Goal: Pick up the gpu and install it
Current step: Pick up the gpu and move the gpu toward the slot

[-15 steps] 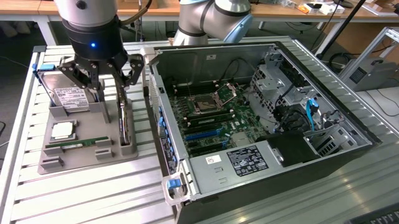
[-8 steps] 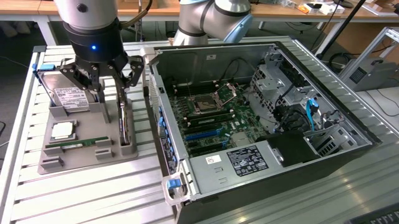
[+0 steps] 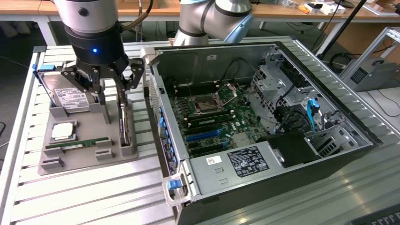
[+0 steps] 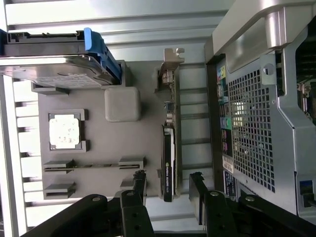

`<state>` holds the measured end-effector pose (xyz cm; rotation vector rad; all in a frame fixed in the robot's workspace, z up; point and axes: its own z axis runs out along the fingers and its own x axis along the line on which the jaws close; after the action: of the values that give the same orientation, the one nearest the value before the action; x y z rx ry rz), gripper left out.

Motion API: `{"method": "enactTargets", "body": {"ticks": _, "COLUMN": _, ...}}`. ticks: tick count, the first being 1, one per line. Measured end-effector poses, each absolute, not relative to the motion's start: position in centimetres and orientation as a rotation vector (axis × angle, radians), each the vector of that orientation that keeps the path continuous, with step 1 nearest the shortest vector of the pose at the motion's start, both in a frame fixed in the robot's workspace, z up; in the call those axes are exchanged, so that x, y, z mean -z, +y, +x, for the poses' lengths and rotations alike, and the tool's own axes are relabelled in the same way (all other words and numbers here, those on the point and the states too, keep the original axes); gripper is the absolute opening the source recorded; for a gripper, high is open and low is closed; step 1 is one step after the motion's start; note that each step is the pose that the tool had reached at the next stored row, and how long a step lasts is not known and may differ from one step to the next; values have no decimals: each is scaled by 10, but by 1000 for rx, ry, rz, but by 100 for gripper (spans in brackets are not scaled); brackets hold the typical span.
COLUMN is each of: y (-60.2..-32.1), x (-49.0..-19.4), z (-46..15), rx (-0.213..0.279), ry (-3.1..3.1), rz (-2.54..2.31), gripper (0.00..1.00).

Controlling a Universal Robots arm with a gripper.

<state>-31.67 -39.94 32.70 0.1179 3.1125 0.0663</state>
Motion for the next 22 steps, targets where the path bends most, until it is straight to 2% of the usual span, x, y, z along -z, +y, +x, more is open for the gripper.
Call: {"method": "enactTargets", "body": {"ticks": 22, "y": -400, "x": -315, "z": -317, "rx": -66, "ry": 3113, "rz": 118, "gripper": 48}}
